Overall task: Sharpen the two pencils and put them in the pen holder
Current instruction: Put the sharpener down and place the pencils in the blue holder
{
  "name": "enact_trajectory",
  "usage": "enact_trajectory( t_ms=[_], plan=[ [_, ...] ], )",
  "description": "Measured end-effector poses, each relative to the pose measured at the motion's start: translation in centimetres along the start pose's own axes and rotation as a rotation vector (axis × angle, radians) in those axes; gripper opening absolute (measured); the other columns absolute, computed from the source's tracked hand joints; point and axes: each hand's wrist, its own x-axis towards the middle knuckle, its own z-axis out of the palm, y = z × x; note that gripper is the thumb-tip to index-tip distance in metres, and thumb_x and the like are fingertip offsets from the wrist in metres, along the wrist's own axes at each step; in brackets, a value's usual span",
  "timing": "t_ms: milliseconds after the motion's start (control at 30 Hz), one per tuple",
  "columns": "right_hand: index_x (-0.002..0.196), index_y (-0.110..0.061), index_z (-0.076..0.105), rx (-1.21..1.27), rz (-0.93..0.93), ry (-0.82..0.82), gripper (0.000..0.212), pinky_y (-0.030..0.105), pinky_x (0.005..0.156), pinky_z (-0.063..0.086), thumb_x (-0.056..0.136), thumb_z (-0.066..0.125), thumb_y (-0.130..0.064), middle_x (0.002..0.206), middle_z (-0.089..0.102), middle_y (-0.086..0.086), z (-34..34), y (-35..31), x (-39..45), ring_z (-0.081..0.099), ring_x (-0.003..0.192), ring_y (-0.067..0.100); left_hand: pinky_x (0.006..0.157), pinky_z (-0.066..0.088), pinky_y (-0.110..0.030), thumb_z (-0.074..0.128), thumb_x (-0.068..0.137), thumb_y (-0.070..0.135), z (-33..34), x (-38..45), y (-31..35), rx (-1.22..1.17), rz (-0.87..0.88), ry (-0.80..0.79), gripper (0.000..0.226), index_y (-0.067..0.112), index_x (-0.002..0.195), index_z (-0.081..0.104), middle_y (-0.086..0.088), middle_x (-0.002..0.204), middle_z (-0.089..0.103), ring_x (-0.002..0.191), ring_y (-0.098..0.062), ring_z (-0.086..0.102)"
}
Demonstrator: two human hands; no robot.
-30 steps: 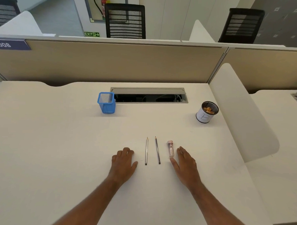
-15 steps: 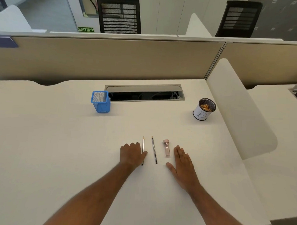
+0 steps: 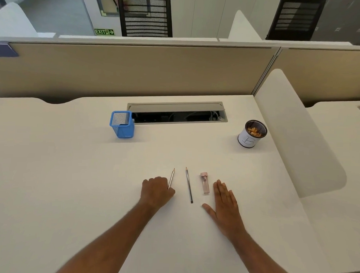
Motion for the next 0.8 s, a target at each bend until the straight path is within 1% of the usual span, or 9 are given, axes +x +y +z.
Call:
enact_trajectory(
  t_ms=[67, 133, 200, 267, 333, 433, 533, 667, 800],
  plan=[
    [0.167, -0.011, 0.024, -0.002, -0.003, 0.007, 0.093, 0.033, 0.131, 0.002, 0.102, 0.019, -0.077, 0.175, 0.025, 0.003, 0.1, 0.1, 0.0, 0.021, 0.161, 0.016, 0.079, 0.05, -0.034, 0.057, 0.089, 0.035, -0.7, -0.5, -1.2, -0.217, -0.035, 0.029, 0.022, 0.018, 0.075, 0.058, -0.003, 0.08, 0.073, 0.078, -0.024, 0.07],
    [0.168, -0.012, 0.023, -0.001, -0.007, 0.014, 0.093, 0.034, 0.132, 0.002, 0.102, 0.019, -0.077, 0.176, 0.023, 0.002, 0.2, 0.1, 0.0, 0.022, 0.162, 0.017, 0.062, 0.049, -0.026, 0.066, 0.087, 0.032, -1.6, -0.8, -2.6, -0.457, -0.08, 0.074, 0.022, 0.015, 0.074, 0.062, 0.0, 0.072, 0.073, 0.056, -0.007, 0.064],
    [0.167, -0.011, 0.024, -0.008, -0.002, 0.015, 0.093, 0.034, 0.131, 0.003, 0.102, 0.018, -0.077, 0.176, 0.024, 0.003, 0.2, 0.1, -0.1, 0.026, 0.161, 0.019, 0.056, 0.048, -0.02, 0.073, 0.088, 0.027, -2.9, -0.9, -4.3, -0.625, -0.068, 0.109, 0.017, 0.017, 0.077, 0.069, 0.004, 0.07, 0.074, 0.052, 0.002, 0.065],
    [0.166, -0.01, 0.028, -0.009, 0.004, 0.023, 0.092, 0.033, 0.131, 0.003, 0.103, 0.018, -0.076, 0.174, 0.029, 0.005, 0.1, 0.0, -0.1, 0.031, 0.16, 0.02, 0.063, 0.058, -0.026, 0.076, 0.09, 0.024, -4.6, -0.4, -6.1, -0.745, -0.066, 0.158, 0.014, 0.021, 0.078, 0.07, 0.003, 0.073, 0.078, 0.059, 0.001, 0.071],
    [0.166, -0.01, 0.029, -0.003, 0.003, 0.025, 0.092, 0.034, 0.132, 0.005, 0.103, 0.019, -0.075, 0.174, 0.03, 0.005, 0.1, 0.0, -0.1, 0.032, 0.159, 0.02, 0.075, 0.065, -0.036, 0.076, 0.092, 0.023, -6.7, 0.4, -7.9, -0.808, -0.083, 0.238, 0.01, 0.024, 0.083, 0.07, 0.002, 0.078, 0.082, 0.074, -0.011, 0.08],
    [0.165, -0.009, 0.031, 0.009, 0.002, 0.014, 0.093, 0.038, 0.13, 0.013, 0.102, 0.018, -0.077, 0.173, 0.032, 0.006, 0.1, 0.0, 0.2, 0.035, 0.158, 0.022, 0.078, 0.062, -0.036, 0.079, 0.091, 0.018, -10.4, 2.2, -10.5, -0.848, -0.102, 0.4, 0.008, 0.02, 0.091, 0.071, -0.001, 0.087, 0.083, 0.08, -0.021, 0.081],
    [0.163, -0.007, 0.035, 0.012, 0.007, -0.006, 0.095, 0.041, 0.127, 0.02, 0.102, 0.017, -0.077, 0.171, 0.036, 0.007, 0.0, -0.1, 0.5, 0.041, 0.155, 0.025, 0.079, 0.062, -0.039, 0.083, 0.087, 0.016, -14.0, 4.6, -12.9, -0.869, -0.134, 0.521, 0.019, 0.024, 0.086, 0.066, -0.004, 0.089, 0.081, 0.081, -0.025, 0.08],
    [0.163, -0.007, 0.035, 0.009, 0.016, -0.009, 0.094, 0.034, 0.13, 0.007, 0.102, 0.018, -0.077, 0.17, 0.037, 0.008, -0.1, -0.1, 0.6, 0.041, 0.154, 0.024, 0.082, 0.057, -0.036, 0.079, 0.091, 0.021, -17.6, 8.5, -15.4, -0.81, -0.191, 0.608, 0.017, 0.015, 0.094, 0.063, -0.007, 0.101, 0.08, 0.092, -0.025, 0.077],
    [0.162, -0.007, 0.037, 0.004, 0.008, -0.008, 0.094, 0.034, 0.13, 0.007, 0.102, 0.019, -0.077, 0.17, 0.037, 0.006, -0.1, 0.1, 0.5, 0.034, 0.157, 0.021, 0.086, 0.048, -0.032, 0.068, 0.097, 0.025, -19.3, 11.8, -16.3, -0.744, -0.188, 0.644, 0.019, 0.008, 0.105, 0.071, -0.009, 0.113, 0.078, 0.107, -0.026, 0.072]
  ],
)
